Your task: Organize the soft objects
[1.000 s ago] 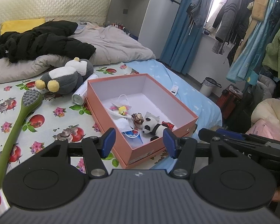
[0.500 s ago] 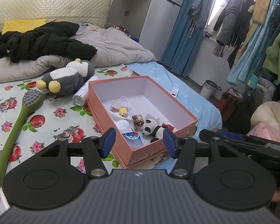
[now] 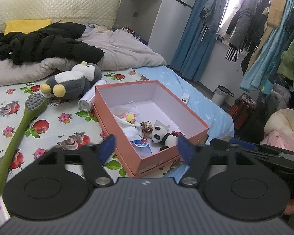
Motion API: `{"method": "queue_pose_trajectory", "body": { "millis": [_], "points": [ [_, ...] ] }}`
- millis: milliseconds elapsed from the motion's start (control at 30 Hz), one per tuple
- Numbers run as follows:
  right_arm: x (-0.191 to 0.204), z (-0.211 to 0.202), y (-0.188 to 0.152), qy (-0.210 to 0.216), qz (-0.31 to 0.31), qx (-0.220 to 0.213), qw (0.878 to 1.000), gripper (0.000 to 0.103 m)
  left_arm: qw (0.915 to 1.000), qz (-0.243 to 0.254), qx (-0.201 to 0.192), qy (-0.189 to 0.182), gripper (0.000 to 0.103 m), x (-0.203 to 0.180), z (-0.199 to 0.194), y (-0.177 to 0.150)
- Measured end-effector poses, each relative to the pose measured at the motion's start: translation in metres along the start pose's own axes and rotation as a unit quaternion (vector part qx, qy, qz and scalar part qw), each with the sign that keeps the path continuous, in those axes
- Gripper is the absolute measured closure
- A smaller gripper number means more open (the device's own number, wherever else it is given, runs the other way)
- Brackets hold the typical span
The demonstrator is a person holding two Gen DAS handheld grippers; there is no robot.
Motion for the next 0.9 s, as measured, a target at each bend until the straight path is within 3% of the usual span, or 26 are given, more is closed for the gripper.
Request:
{"method": "queue_pose_trajectory", "body": {
  "millis": [67,133,333,900],
  "points": [
    [-0.002,-0.0002,0.001,-0.002,-0.001,-0.004,1.0,0.018,1.0,-0.001,-0.002,0.003,0.014,0.0007,-0.0009,0.0009],
    [-0.0013,-0.0013,0.0011,-0.004,-0.002,-0.008,1.0,0.018,1.0,0.0,-0.001,0.003,0.008,0.0008,-0.001,0.0015],
    [-0.0051,0.0013,0.002,-0.013,-0.001,-0.003,1.0,0.017,0.9999,0.002,0.0,0.016,0.003,0.0002,-0.0007,0.0014],
    [-0.0069,0.0031,0.0006,-0.021,0.002,-0.005,1.0,0.016,0.9996,0.003,0.006,0.028,0.001,0.0012,0.0009,0.0026]
  ]
}}
Point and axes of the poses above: each gripper's, at about its wrist camera, not at the fingertips, and z roughly the way its jaws point, x to its left, y to its top, the point moved 10 cm from there along z, roughly the way its jaws point, and after that the axes turned 14 degrees about x, right-handed, at the moved point
